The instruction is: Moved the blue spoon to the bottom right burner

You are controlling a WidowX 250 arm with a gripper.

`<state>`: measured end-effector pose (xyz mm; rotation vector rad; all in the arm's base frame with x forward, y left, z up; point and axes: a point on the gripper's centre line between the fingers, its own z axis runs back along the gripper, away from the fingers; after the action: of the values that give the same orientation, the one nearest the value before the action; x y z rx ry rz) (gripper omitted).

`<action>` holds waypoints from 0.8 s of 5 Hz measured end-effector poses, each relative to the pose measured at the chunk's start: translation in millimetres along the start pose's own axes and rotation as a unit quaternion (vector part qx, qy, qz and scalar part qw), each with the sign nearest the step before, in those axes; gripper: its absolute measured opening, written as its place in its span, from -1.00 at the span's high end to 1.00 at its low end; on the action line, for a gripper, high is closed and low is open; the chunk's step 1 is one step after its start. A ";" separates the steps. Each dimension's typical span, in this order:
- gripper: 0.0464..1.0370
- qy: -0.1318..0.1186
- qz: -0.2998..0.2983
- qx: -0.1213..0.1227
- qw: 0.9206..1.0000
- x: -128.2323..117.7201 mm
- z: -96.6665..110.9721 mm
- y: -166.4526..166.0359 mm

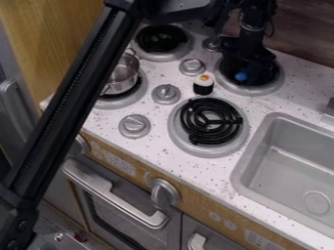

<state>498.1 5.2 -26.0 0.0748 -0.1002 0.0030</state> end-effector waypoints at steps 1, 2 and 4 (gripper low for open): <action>0.19 -0.005 -0.003 0.001 1.000 1.1 -2.2 1.0; 0.22 -0.006 -0.006 -0.001 1.000 -3.2 -3.6 0.3; 0.22 -0.033 -0.006 0.001 0.999 -41.1 48.0 5.3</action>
<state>452.3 6.9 17.8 0.0780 -0.1663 -0.0120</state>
